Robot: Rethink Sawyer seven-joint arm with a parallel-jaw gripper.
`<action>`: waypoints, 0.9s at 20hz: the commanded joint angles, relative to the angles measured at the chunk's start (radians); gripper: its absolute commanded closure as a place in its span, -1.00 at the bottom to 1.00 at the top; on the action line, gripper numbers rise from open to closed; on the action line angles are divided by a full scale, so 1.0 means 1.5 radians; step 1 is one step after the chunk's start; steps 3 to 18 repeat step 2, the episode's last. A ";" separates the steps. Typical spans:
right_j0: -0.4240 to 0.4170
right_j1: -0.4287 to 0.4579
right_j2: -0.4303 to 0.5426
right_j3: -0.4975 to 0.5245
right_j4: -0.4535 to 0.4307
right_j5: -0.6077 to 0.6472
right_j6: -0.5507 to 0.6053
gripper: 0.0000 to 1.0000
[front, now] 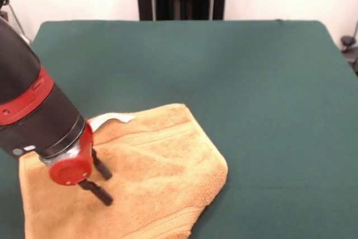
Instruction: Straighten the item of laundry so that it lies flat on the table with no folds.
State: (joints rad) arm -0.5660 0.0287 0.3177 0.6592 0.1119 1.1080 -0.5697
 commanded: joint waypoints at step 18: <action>0.095 0.159 -0.184 0.124 0.032 0.076 0.808 -1.00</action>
